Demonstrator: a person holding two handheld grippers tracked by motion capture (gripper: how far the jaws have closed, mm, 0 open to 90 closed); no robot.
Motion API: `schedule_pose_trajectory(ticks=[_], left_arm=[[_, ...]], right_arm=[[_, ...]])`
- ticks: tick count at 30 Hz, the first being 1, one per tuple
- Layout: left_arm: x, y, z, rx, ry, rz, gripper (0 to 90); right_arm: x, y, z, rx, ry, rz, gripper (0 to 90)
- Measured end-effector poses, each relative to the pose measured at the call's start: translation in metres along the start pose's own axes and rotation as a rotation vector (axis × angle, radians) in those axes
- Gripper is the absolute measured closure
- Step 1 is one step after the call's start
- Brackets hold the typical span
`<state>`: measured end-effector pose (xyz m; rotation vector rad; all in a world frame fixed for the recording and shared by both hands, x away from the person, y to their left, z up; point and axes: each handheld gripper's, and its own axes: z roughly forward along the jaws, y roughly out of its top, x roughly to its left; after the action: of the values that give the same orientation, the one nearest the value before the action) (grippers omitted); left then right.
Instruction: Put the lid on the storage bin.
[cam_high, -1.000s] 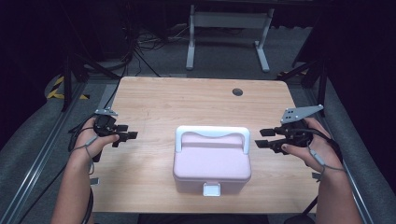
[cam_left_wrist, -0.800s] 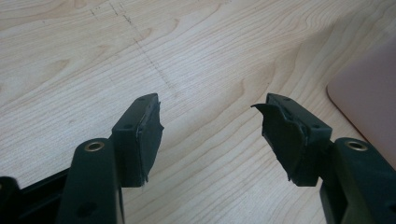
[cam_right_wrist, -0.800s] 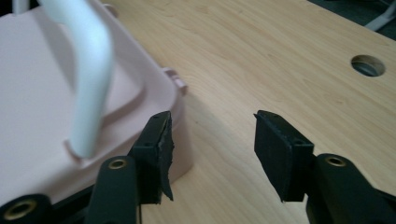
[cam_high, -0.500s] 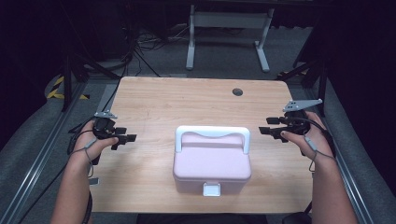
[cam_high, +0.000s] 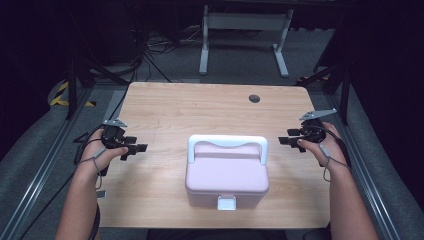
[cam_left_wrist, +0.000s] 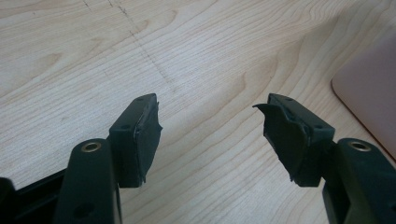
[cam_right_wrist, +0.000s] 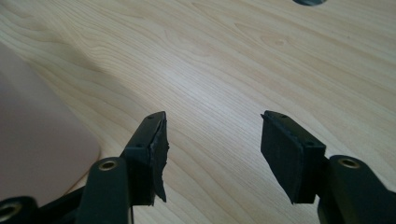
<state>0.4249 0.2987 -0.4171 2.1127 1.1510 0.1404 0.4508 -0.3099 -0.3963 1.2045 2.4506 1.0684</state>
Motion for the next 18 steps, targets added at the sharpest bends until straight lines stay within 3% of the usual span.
schedule_pose_trajectory(ticks=[11, 18], left_arm=[[-0.001, 0.000, 0.007, 0.024, 0.000, 0.005, 36.6], [-0.002, 0.001, 0.009, 0.024, -0.002, 0.014, 36.6]], right_arm=[[-0.019, -0.016, 0.022, 0.043, -0.031, 0.058, 41.5], [-0.030, -0.028, 0.036, 0.102, -0.080, 0.102, 42.3]])
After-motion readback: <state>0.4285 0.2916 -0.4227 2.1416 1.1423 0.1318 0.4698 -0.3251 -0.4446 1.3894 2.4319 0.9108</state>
